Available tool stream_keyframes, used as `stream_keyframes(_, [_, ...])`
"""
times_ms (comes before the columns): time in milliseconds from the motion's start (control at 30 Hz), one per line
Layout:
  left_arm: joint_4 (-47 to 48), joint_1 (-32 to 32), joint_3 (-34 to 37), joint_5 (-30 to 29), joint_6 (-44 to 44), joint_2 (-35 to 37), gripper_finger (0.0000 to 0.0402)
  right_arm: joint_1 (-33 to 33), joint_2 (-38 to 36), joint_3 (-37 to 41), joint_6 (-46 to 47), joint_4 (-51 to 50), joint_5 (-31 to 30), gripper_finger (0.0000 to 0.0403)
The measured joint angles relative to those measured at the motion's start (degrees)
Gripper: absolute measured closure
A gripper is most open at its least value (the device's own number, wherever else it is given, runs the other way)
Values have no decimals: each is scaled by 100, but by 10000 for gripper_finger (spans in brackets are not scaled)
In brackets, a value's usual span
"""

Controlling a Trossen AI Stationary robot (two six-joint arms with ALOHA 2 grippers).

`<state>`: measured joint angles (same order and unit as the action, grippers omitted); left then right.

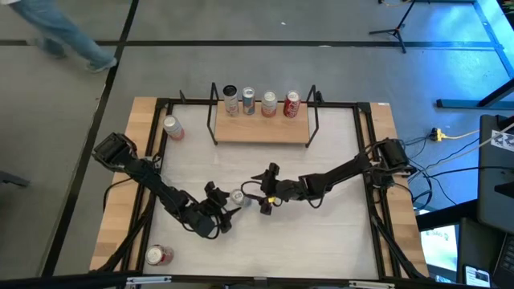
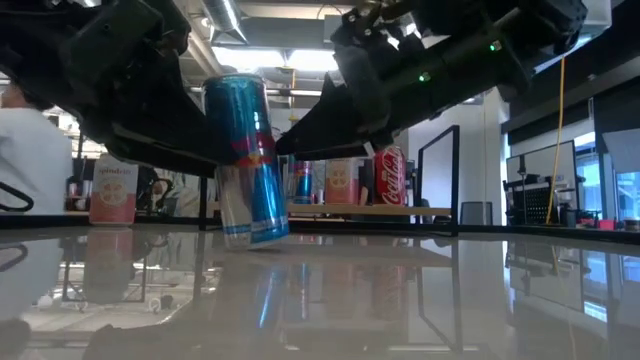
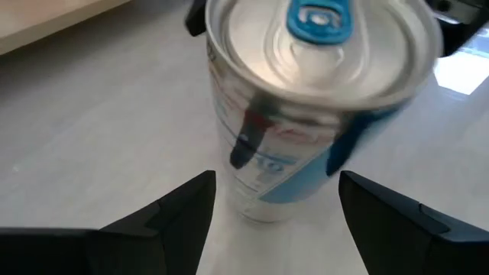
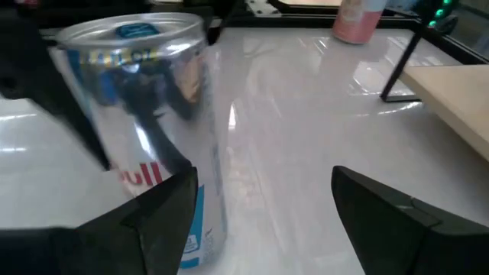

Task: Place canned beverage on shelf
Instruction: Move the blue soda can to the center of the table

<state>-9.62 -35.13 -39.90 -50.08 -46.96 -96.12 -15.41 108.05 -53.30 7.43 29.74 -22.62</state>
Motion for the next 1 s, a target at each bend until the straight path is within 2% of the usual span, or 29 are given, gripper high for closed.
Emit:
stream_keyframes(533, [24,-7,0,150,103,2,134,-3,-18,-4,-204,-206,-25,102])
stream_keyframes(800, [434,-98,-2,628,278,530,134,-3,-661,-7,-165,-1424,-13,102])
stream_keyframes(1000, [491,-112,-2,1289,665,1009,134,-3,-868,-9,-114,-1969,313,102])
